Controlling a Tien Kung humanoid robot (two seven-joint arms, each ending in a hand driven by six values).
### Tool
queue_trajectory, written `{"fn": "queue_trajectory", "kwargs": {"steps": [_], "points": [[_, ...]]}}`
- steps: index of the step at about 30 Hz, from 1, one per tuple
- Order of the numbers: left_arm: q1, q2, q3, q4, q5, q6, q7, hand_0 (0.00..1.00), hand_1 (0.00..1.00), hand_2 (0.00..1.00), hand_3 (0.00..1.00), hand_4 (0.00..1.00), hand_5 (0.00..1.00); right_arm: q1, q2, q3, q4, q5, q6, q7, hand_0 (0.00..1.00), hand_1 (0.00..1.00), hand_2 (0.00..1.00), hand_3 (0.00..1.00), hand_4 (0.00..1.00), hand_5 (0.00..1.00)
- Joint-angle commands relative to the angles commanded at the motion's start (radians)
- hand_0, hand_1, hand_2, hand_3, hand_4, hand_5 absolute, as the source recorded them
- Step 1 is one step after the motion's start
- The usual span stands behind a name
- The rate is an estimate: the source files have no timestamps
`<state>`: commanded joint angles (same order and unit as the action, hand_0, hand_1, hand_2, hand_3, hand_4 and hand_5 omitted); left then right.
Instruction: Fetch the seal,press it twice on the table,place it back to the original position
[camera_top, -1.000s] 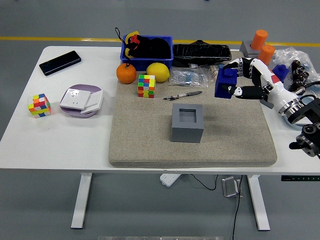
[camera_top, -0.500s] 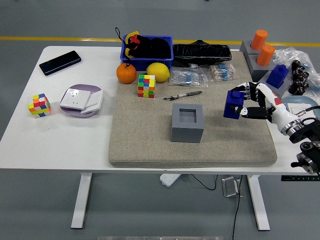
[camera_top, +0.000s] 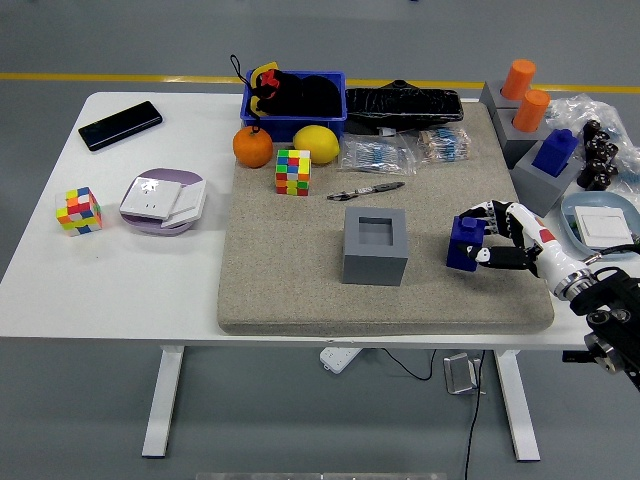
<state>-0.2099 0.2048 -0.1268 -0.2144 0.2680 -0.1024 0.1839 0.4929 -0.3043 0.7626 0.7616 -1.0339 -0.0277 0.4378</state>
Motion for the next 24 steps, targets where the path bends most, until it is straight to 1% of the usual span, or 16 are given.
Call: {"fn": "queue_trajectory", "kwargs": {"steps": [6, 9, 10, 14, 17, 19, 21, 24], "points": [[0.001, 0.000, -0.003, 0.000, 0.001, -0.001, 0.000, 0.721, 0.693, 0.680, 0.751, 0.684, 0.258, 0.000, 0.001, -0.004, -0.003, 0.004, -0.001, 0.001, 0.567, 0.402, 0.411, 0.427, 0.676, 0.002], [0.000, 0.000, -0.006, 0.000, 0.002, -0.002, -0.001, 0.722, 0.693, 0.680, 0.750, 0.684, 0.259, 0.001, -0.001, 0.005, 0.006, 0.005, -0.005, 0.007, 0.563, 0.401, 0.410, 0.427, 0.677, 0.002], [-0.001, 0.000, -0.006, -0.001, 0.002, -0.002, -0.001, 0.722, 0.693, 0.680, 0.750, 0.684, 0.259, 0.002, -0.003, 0.014, 0.018, 0.003, -0.003, 0.006, 0.563, 0.401, 0.410, 0.427, 0.677, 0.002], [-0.002, 0.001, -0.004, 0.000, 0.000, -0.002, -0.001, 0.722, 0.693, 0.681, 0.751, 0.685, 0.259, 0.006, -0.019, 0.058, 0.092, -0.014, 0.001, -0.002, 0.560, 0.398, 0.409, 0.423, 0.676, 0.002], [-0.003, 0.001, -0.005, 0.000, 0.001, -0.003, -0.001, 0.722, 0.693, 0.681, 0.751, 0.685, 0.259, 0.009, -0.036, 0.091, 0.170, -0.026, 0.001, -0.007, 0.560, 0.398, 0.409, 0.423, 0.676, 0.002], [-0.003, 0.001, -0.007, 0.000, 0.001, -0.003, -0.001, 0.723, 0.694, 0.680, 0.751, 0.686, 0.260, 0.010, -0.042, 0.100, 0.207, -0.029, 0.001, -0.009, 0.555, 0.396, 0.407, 0.421, 0.676, 0.002], [-0.003, 0.002, -0.005, 0.000, 0.000, -0.003, 0.000, 0.723, 0.694, 0.680, 0.751, 0.686, 0.260, 0.014, -0.051, 0.109, 0.266, -0.029, -0.001, -0.013, 0.555, 0.396, 0.407, 0.421, 0.676, 0.002], [-0.003, 0.002, -0.004, 0.000, -0.001, -0.003, 0.000, 0.723, 0.694, 0.680, 0.751, 0.686, 0.260, 0.017, -0.053, 0.112, 0.330, -0.029, -0.001, -0.018, 0.555, 0.396, 0.407, 0.421, 0.676, 0.002]]}}
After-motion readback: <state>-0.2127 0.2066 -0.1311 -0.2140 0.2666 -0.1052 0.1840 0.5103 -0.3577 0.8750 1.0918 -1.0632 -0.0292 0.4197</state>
